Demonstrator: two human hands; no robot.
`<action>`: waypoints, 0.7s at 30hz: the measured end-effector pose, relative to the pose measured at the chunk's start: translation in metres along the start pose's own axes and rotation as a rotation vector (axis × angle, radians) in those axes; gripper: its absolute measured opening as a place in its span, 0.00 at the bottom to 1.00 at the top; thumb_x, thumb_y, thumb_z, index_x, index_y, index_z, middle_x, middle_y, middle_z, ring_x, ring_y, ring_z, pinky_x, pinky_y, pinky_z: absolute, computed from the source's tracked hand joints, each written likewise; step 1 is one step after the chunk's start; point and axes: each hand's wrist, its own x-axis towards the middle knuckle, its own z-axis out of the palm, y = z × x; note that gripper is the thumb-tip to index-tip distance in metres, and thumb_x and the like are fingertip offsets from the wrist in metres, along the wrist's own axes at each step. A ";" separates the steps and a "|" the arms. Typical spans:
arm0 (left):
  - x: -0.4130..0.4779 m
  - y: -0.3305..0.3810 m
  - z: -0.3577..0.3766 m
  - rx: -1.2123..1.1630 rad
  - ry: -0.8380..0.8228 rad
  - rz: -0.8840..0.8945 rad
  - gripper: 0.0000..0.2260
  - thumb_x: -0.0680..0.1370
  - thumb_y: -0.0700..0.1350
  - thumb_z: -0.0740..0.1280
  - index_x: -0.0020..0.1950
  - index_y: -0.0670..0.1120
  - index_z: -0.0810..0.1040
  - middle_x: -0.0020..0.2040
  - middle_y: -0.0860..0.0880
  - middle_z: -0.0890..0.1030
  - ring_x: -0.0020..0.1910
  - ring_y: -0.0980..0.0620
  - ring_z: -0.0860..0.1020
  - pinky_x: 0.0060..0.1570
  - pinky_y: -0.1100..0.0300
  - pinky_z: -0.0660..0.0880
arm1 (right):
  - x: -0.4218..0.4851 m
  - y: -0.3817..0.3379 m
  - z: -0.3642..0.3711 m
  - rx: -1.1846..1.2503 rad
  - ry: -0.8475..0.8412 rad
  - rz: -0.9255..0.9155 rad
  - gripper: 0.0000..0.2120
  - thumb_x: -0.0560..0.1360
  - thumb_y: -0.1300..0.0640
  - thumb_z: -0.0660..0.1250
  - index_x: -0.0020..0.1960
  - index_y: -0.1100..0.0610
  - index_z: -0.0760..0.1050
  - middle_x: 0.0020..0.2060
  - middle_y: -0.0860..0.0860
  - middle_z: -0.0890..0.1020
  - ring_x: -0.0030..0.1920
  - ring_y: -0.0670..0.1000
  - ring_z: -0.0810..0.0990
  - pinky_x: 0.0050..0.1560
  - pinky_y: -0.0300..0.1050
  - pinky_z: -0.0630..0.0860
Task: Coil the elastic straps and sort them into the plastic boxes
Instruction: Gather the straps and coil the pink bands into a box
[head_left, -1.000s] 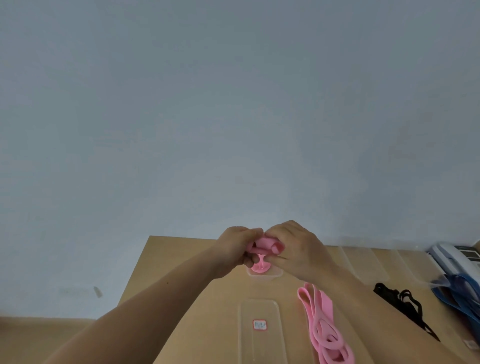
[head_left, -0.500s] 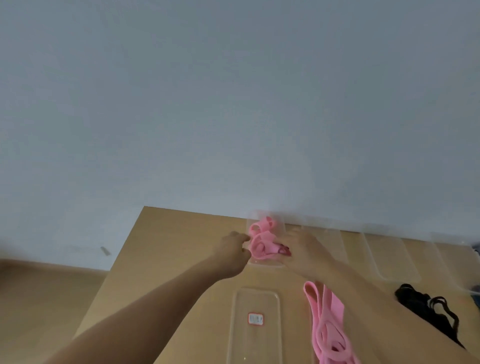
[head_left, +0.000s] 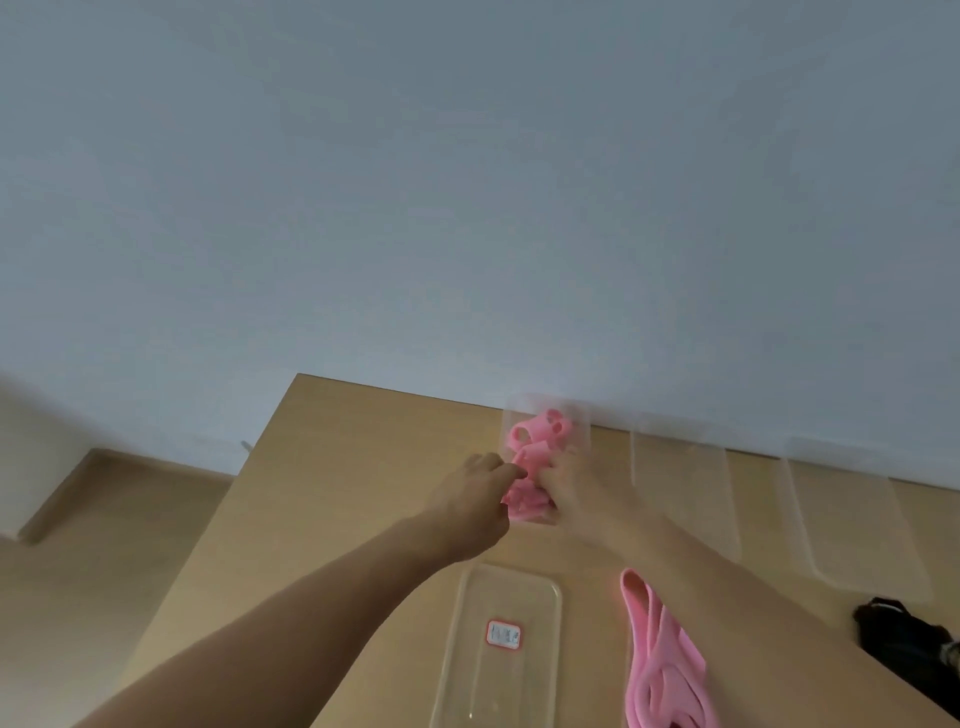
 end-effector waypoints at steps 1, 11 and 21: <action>0.000 0.000 0.000 0.019 -0.005 0.015 0.20 0.78 0.38 0.62 0.70 0.49 0.73 0.61 0.48 0.75 0.62 0.48 0.71 0.56 0.59 0.69 | 0.000 0.000 0.003 -0.041 0.001 0.011 0.22 0.79 0.41 0.60 0.66 0.54 0.73 0.65 0.49 0.73 0.69 0.55 0.67 0.53 0.49 0.78; 0.004 -0.006 -0.004 0.405 -0.088 0.184 0.18 0.81 0.53 0.55 0.62 0.55 0.82 0.65 0.50 0.75 0.66 0.45 0.65 0.67 0.50 0.60 | 0.002 -0.001 0.015 -0.113 -0.008 0.064 0.21 0.79 0.46 0.63 0.70 0.52 0.68 0.66 0.51 0.70 0.63 0.54 0.74 0.50 0.51 0.80; 0.009 -0.002 -0.009 0.437 -0.193 0.170 0.24 0.84 0.55 0.47 0.61 0.51 0.82 0.67 0.47 0.71 0.66 0.44 0.64 0.68 0.46 0.56 | -0.007 -0.001 0.014 0.191 0.150 0.096 0.14 0.77 0.49 0.67 0.58 0.56 0.79 0.59 0.48 0.76 0.54 0.53 0.79 0.42 0.41 0.70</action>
